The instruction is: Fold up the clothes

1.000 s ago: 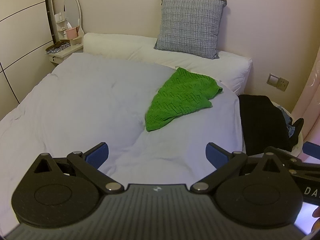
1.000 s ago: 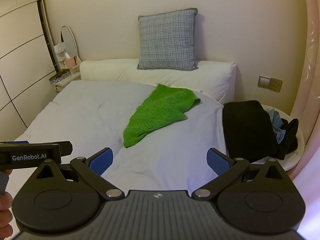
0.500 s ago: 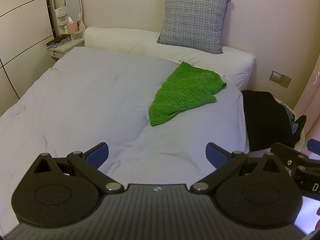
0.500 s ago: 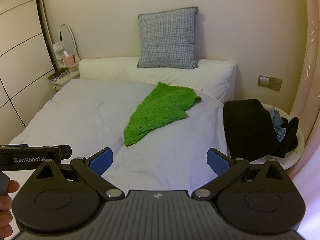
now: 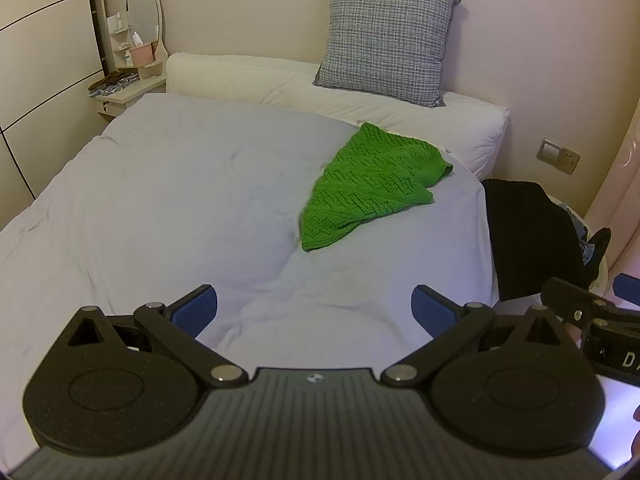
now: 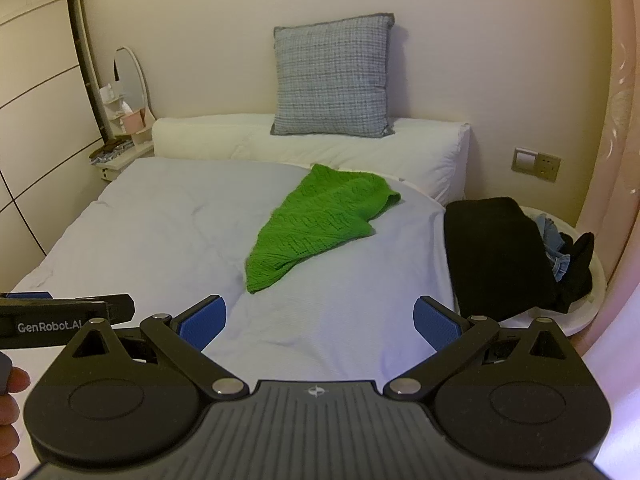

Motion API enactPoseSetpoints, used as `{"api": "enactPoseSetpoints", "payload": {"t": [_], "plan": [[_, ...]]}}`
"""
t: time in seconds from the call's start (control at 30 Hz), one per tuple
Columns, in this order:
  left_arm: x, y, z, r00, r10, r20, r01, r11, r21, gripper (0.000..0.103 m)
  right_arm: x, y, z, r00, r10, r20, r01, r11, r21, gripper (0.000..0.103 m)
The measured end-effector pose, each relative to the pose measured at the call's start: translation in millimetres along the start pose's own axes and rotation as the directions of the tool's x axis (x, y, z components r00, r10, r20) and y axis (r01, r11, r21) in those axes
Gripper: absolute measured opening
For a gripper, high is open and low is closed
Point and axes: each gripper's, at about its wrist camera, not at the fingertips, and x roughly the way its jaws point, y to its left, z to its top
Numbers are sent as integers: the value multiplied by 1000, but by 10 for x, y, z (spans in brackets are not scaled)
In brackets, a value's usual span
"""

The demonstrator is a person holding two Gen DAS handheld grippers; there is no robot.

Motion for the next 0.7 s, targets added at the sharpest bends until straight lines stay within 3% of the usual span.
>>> {"api": "enactPoseSetpoints", "payload": {"t": [0.7], "plan": [[140,32,49,999,-32,-37,32,999,10,102,161,-3,26,999,-40,-30,40,999,0,103]]}}
